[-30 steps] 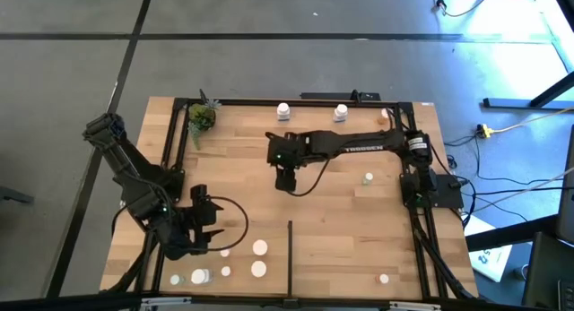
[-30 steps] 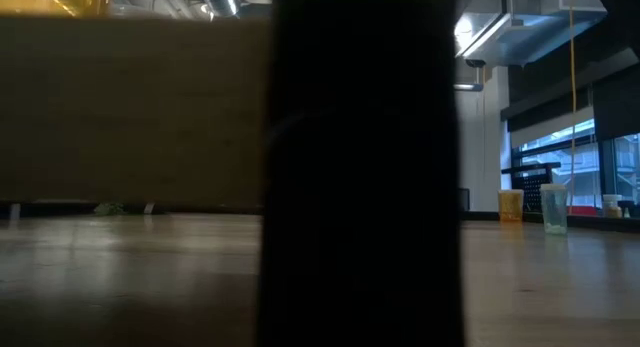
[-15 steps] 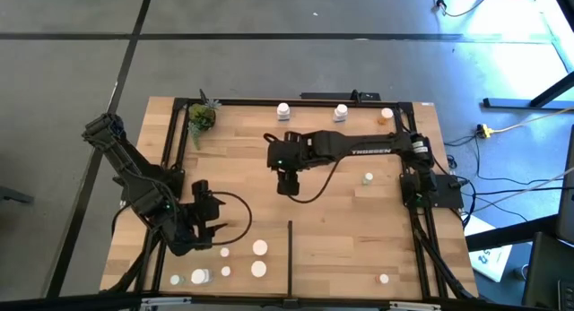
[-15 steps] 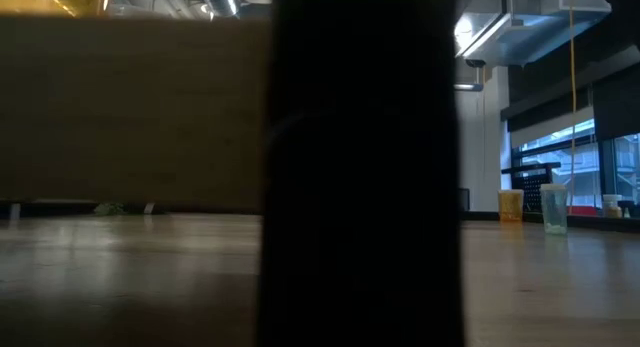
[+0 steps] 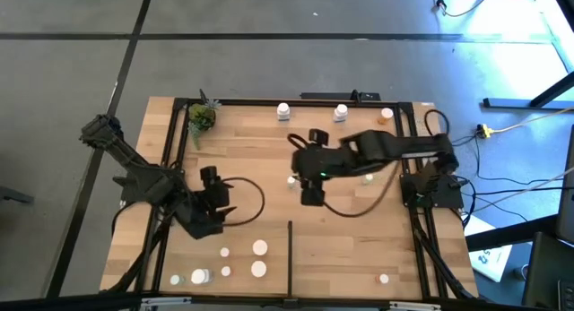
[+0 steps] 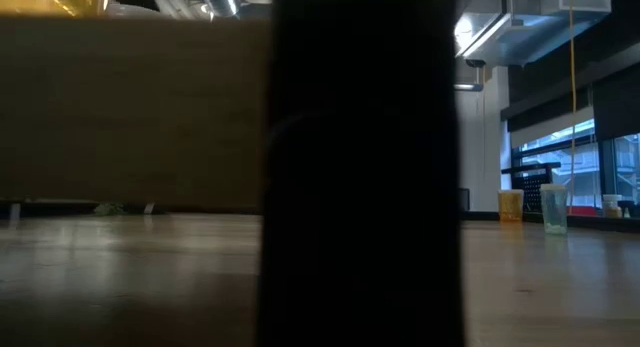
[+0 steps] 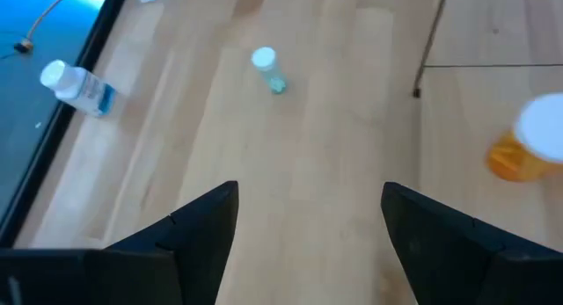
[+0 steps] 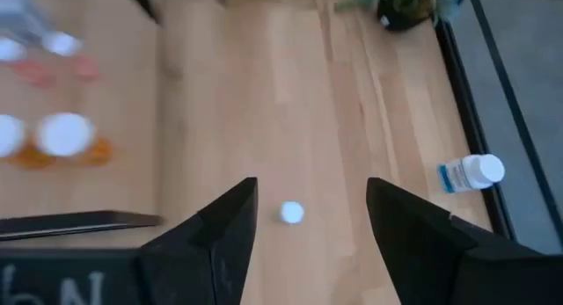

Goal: Pick and place medicine bottles onto shelf by color
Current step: Put the bottom green pill bottle on the shelf aligned with the other green pill bottle

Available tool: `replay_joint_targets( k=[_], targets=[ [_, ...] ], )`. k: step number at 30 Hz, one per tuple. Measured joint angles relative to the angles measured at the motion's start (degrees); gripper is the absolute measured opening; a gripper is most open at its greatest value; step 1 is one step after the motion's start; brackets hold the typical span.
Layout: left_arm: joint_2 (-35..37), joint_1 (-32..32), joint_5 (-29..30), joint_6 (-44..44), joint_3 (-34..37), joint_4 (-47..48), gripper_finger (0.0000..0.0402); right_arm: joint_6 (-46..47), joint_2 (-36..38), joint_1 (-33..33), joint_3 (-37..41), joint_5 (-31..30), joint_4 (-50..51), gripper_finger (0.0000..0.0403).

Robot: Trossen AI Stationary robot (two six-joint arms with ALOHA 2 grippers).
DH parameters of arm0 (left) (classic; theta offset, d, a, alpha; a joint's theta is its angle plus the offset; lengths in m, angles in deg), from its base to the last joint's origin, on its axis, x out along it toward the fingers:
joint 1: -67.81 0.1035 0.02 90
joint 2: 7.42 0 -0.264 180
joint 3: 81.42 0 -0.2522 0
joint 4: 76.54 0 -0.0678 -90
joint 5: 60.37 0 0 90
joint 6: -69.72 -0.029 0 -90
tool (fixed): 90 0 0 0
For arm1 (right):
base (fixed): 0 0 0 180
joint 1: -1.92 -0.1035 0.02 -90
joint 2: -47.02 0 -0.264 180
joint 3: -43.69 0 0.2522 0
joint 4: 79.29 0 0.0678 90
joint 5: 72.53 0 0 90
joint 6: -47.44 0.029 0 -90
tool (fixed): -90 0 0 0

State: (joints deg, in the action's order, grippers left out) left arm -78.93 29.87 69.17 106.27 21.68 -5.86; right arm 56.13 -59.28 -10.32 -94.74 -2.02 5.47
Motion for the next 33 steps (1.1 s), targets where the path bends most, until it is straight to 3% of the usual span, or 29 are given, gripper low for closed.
replay_joint_targets(
  k=[5, 12, 22, 33],
  targets=[
    [0.0, 5.34, -4.35, -10.13, 0.0, -6.52, 0.0273, 1.22, 3.01, -3.4, -1.73, -1.28, 4.42, 0.0215],
    [-1.35, 15.98, -8.55, -16.04, 0.0, -12.84, 0.0273, 2.82, 7.26, -8.01, -3.11, -2.33, 6.96, 0.0215],
    [-7.83, 29.47, -25.79, -29.16, -0.02, -30.38, 0.0273, 1.53, 10.96, -12.16, -3.03, -2.42, 9.43, 0.0215],
    [-20.36, 34.51, -27.92, -37.71, 0.07, -42.65, 0.0273, 1.51, 11.69, -14.65, -2.96, -2.38, 10.85, 0.0215]
  ],
)
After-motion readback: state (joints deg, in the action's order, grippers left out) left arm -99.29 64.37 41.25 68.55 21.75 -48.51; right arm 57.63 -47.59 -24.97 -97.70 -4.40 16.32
